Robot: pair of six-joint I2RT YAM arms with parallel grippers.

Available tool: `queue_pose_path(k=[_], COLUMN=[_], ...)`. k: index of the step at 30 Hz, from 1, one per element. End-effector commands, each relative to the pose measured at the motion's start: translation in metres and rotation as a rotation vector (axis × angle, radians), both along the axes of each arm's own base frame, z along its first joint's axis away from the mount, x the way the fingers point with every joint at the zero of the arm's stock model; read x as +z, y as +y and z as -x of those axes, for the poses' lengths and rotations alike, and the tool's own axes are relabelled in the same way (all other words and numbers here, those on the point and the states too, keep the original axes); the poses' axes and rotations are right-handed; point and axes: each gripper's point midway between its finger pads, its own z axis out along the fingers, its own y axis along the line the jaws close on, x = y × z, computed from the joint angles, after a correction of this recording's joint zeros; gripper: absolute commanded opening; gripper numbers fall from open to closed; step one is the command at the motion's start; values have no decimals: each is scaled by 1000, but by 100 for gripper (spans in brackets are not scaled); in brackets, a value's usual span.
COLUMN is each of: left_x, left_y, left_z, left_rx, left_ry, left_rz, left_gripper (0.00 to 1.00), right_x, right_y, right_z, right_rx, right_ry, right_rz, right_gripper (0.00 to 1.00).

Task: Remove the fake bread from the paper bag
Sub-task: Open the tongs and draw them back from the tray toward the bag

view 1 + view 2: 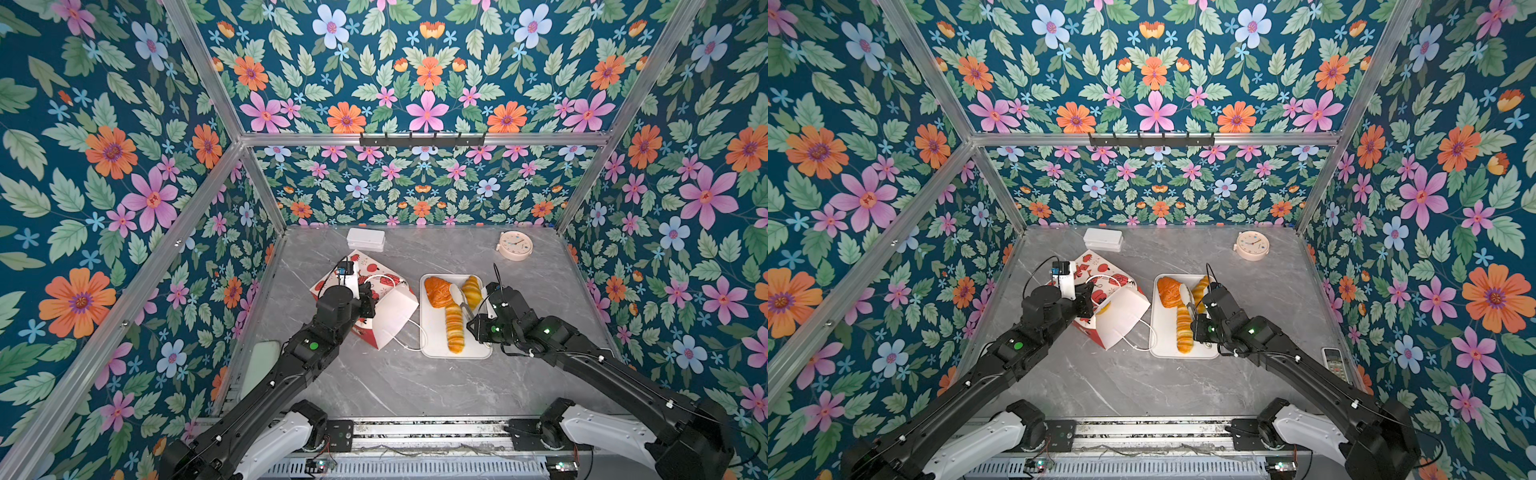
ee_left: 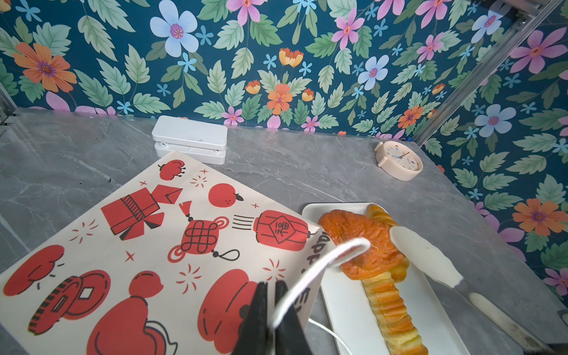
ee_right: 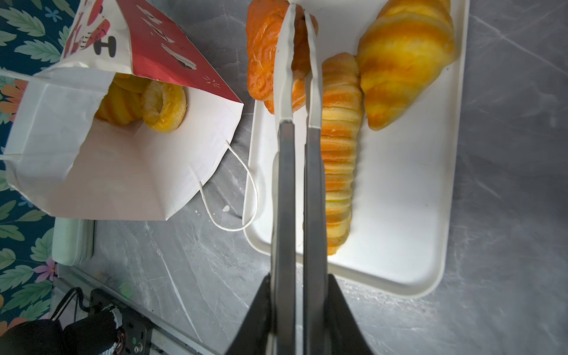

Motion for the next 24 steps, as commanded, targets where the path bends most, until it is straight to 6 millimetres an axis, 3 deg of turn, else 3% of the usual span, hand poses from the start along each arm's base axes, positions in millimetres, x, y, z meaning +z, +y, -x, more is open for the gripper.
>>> queue_pose_path(k=[1, 8, 16, 24], left_x=[2, -3, -9, -12], left_y=[1, 3, 1, 1], left_z=[-1, -1, -3, -7], left_rx=[5, 7, 4, 1], left_ry=[-9, -4, 5, 12], left_rz=[3, 6, 13, 17], left_gripper=[9, 9, 9, 9], right_x=[11, -14, -40, -22], right_y=[16, 24, 13, 7], right_z=[-17, -13, 2, 8], right_rx=[-21, -8, -30, -15], right_ry=[-46, 48, 150, 98], right_rz=[-86, -84, -22, -35], right_gripper=[13, 13, 16, 37])
